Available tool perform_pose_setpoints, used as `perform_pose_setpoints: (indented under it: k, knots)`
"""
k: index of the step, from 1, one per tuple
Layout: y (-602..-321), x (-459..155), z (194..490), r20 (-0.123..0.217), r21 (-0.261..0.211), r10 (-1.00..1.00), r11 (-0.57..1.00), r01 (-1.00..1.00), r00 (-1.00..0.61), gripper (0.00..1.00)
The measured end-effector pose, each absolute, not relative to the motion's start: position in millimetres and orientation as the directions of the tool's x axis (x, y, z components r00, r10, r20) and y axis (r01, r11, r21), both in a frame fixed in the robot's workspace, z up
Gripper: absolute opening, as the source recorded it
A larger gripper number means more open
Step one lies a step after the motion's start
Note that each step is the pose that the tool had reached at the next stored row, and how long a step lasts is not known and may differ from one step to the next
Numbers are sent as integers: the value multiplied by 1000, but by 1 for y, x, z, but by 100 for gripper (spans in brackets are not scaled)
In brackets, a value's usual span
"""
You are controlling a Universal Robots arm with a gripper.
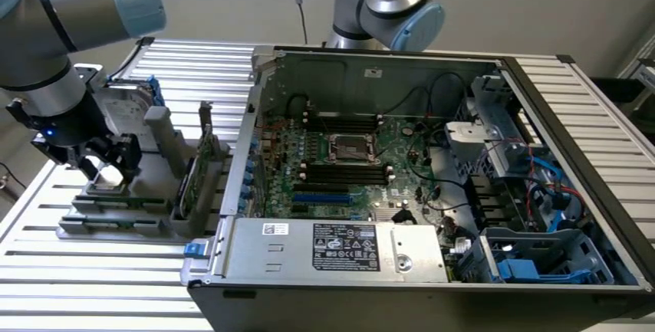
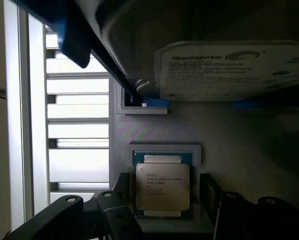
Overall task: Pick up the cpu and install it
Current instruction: 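Pick up the cpu and move it towards the insertion slot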
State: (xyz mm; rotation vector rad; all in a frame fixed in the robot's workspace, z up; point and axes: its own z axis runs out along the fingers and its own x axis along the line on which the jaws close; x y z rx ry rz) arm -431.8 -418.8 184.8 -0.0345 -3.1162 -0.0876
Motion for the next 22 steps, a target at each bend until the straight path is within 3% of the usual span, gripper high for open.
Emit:
perform_pose_setpoints:
  k: [8, 12, 22]
  knots:
    - [-419, -432, 184, 25, 57, 22, 998, 23, -999, 67]
    - [-419, -432, 184, 25, 57, 22, 998, 23, -999, 55]
    - [-419, -432, 185, 28, 78, 22, 997, 24, -999, 55]
